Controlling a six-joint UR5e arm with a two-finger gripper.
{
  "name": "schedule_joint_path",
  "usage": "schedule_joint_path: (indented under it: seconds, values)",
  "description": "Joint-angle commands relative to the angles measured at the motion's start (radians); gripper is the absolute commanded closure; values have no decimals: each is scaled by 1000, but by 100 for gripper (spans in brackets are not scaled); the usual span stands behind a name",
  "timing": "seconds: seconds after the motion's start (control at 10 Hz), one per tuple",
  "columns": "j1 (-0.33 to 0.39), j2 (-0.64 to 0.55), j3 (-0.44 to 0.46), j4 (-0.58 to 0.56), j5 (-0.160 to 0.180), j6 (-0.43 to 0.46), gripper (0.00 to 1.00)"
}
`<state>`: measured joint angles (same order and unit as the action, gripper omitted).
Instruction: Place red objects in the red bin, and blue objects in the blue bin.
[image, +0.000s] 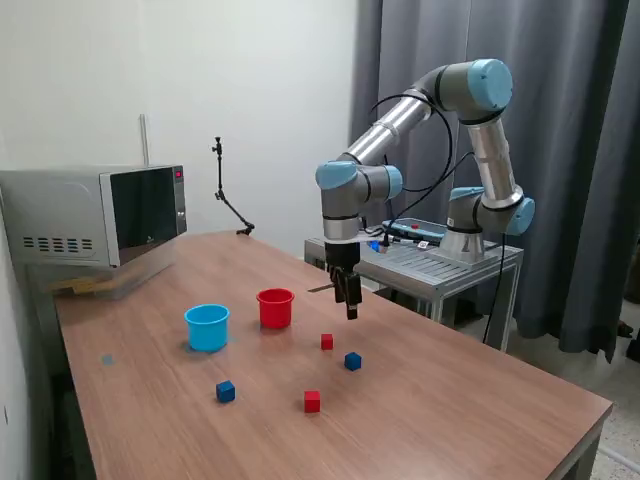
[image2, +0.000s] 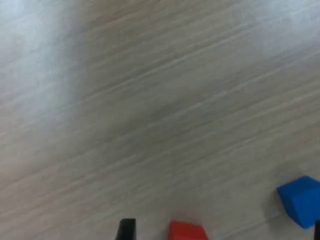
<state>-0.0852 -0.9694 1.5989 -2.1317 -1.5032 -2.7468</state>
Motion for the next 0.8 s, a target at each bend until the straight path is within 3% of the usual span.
schedule_joint_path:
  seconds: [0.0,0.5,0.7]
  values:
    - [4,-6,36,-51,0,21,0]
    - [-8,50,38,-138,-3,19,0]
    - [-11,58,58,-187,-69,21,0]
